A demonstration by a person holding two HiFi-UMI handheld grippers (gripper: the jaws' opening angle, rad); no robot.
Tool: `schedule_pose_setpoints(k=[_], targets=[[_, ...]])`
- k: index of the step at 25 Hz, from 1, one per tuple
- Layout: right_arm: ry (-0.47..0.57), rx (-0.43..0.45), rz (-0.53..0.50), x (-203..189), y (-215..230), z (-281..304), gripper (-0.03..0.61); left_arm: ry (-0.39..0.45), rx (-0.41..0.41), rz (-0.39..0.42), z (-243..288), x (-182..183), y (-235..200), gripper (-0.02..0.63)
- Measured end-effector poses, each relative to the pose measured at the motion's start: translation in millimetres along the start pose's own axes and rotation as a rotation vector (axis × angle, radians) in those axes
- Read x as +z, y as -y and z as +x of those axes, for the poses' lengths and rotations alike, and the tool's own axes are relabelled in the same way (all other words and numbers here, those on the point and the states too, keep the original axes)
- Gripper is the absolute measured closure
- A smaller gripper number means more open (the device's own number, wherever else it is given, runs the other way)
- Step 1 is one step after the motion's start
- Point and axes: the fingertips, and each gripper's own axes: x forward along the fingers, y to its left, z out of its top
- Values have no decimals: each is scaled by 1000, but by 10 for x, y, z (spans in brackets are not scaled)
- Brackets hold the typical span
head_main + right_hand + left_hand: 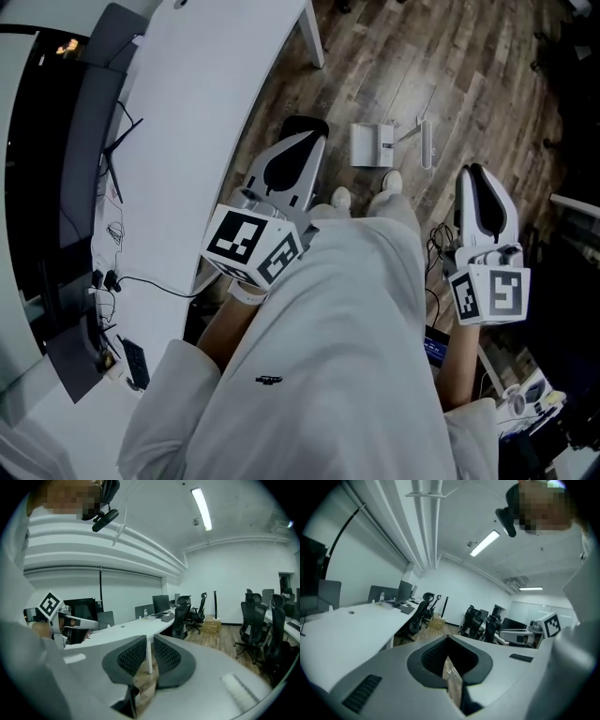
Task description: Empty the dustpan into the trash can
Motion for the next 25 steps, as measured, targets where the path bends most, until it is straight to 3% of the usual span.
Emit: schedule_pose_setpoints(k=[8,14,25], targets=[[13,16,-39,-37,-103,-54,548,0,-42,3,-43,60,132,607],[78,-63,-31,29,-66,-58,566,6,-50,17,-65,55,157,607],[50,-93,11,-87,-61,-47,566,-6,-64,-5,-75,4,78,607]])
